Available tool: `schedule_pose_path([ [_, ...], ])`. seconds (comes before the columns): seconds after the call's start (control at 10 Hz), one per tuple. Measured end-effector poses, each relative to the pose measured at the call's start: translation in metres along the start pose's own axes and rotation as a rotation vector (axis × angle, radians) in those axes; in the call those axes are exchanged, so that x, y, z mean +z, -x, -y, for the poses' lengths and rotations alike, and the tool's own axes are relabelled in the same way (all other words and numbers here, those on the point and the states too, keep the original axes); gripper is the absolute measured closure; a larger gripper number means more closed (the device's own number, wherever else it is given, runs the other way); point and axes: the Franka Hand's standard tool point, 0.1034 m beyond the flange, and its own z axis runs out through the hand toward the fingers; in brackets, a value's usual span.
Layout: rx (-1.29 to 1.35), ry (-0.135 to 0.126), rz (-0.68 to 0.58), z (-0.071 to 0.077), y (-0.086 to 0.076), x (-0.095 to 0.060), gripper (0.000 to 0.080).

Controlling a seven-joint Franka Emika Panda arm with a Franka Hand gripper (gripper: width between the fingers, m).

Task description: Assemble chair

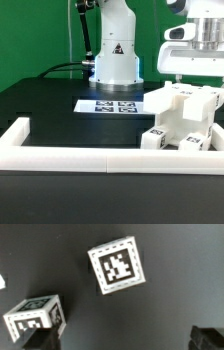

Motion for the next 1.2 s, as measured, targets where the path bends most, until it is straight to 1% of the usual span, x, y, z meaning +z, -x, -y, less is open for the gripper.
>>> schedule_pose_path([
  [0.1, -0.002, 0.004, 0.003, -0.001, 0.000, 0.002, 0.0150],
  [0.4, -0.008, 0.007, 0.000, -0.003, -0.011, 0.006, 0.0150],
  [0.7, -0.009, 0.007, 0.001, -0.003, -0.010, 0.007, 0.0150],
  [0.8, -0.009, 0.008, 0.001, -0.003, -0.008, 0.007, 0.0150],
  [1.1, -0.034, 0.017, 0.011, -0.003, 0.009, 0.012, 0.0150],
  [1.2, -0.039, 0.017, 0.013, -0.001, 0.010, 0.011, 0.0150],
])
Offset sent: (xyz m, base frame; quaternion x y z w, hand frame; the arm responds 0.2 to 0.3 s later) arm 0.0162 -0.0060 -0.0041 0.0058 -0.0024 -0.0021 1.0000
